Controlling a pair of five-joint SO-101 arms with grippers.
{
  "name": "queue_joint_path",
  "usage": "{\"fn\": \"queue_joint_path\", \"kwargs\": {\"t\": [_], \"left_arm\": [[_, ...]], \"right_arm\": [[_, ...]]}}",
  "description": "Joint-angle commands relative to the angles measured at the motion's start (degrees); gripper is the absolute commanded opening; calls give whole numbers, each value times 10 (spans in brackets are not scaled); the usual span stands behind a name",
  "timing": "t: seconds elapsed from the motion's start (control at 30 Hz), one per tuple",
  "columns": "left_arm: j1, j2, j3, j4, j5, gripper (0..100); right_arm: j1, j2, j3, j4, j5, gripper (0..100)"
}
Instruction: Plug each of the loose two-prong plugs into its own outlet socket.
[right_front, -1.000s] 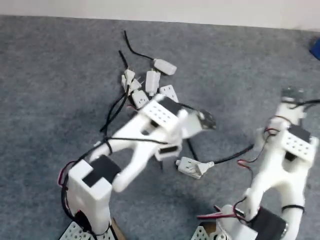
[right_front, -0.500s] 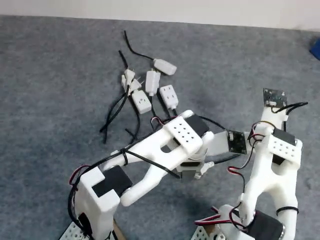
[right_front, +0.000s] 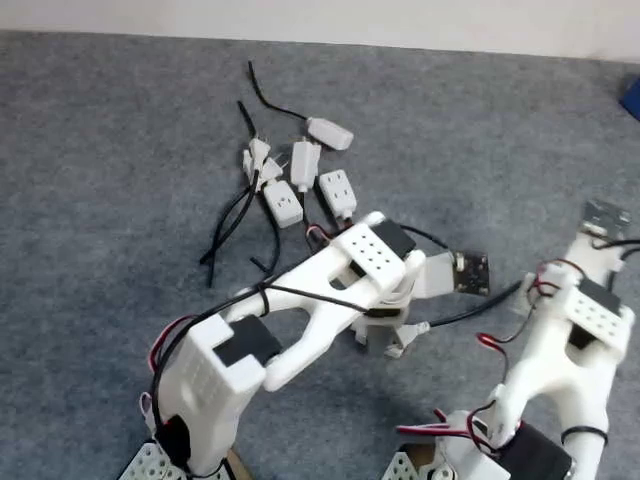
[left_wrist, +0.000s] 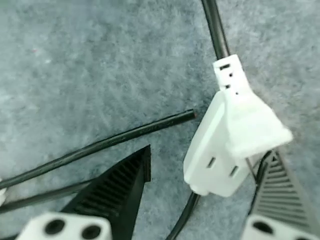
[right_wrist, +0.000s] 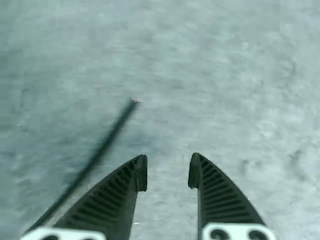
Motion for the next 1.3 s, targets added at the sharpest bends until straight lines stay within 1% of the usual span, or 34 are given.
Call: {"fn": "queue_joint_path", "kwargs": {"t": [0.0,0.07,0.13,0.23,0.3,0.37,0.5,0.57,0.67,0.8,0.93,1.03,1.1,1.2,1.27], "left_arm": [[-7,14,-20,-7,-10,336],[-7,23,-20,-4,-11,305],[-8,26,-19,0,-11,230],[-18,20,-21,44,-11,126],[-35,12,-21,71,-11,96],[-54,1,-20,97,-10,88],[-93,-28,-15,158,-2,87],[-115,-40,-15,185,12,87],[-147,-48,-10,208,14,87],[-160,-46,51,200,14,88],[-152,-51,140,142,13,88],[-145,-47,175,112,13,94],[-144,-47,180,106,13,128],[-143,-51,179,108,14,217],[-143,-51,170,110,14,258]], "right_arm": [[22,-22,-5,-8,-4,146],[21,-22,-4,-8,-4,146],[20,-22,-3,-8,-4,146],[20,-22,-3,-7,4,146],[20,-22,-2,-6,18,146],[20,-22,-2,-5,20,146],[3,-22,-2,0,21,146],[-17,-22,-3,17,22,146],[-54,-22,-3,32,26,146],[-82,-22,-3,39,25,146],[-86,-22,-8,58,27,146],[-98,-23,-21,75,29,146],[-115,-23,-23,86,29,146],[-145,-23,-26,101,29,146],[-157,-23,-26,101,29,146]]}}
